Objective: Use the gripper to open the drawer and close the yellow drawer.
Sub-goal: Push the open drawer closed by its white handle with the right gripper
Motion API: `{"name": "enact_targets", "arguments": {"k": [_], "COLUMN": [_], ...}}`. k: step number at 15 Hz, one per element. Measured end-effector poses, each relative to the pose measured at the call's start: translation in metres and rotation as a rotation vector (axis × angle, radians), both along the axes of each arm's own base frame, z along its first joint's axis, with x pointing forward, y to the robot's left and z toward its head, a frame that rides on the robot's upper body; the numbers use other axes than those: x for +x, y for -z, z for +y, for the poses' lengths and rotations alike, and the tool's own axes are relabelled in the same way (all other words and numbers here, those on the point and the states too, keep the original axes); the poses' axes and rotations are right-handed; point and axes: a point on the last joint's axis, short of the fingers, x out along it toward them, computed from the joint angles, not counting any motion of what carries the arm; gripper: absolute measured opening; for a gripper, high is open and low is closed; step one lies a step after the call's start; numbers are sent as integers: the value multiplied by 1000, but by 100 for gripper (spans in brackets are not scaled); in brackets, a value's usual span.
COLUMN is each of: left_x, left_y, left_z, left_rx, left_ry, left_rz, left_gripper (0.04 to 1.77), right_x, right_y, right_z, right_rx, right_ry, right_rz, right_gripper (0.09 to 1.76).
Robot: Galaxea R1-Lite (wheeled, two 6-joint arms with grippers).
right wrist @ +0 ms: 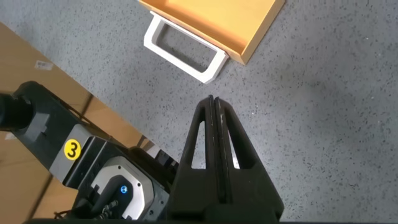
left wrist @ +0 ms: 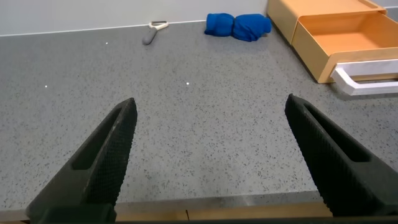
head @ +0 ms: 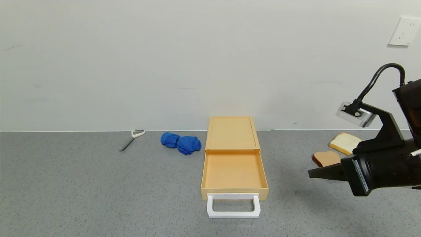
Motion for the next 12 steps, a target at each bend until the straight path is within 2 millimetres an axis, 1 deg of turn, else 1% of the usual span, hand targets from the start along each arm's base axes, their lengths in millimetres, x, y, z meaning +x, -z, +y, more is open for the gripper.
{"name": "enact_targets", "arguments": {"k": [7, 9, 12], "left_x": [0, 0, 0], "left_y": [0, 0, 0], "left_z": [0, 0, 0], "left_rx": [0, 0, 0], "left_ry": [0, 0, 0], "left_rz": [0, 0, 0], "left_gripper": [172, 172, 172], "right_x": [0, 2, 6], "right_y": [3, 6, 16], "right_z": [2, 9, 32], "right_rx": [-3, -7, -51], "right_ry": [-5, -24, -50], "right_rz": [4, 5, 4], "right_gripper": [12, 12, 12]}}
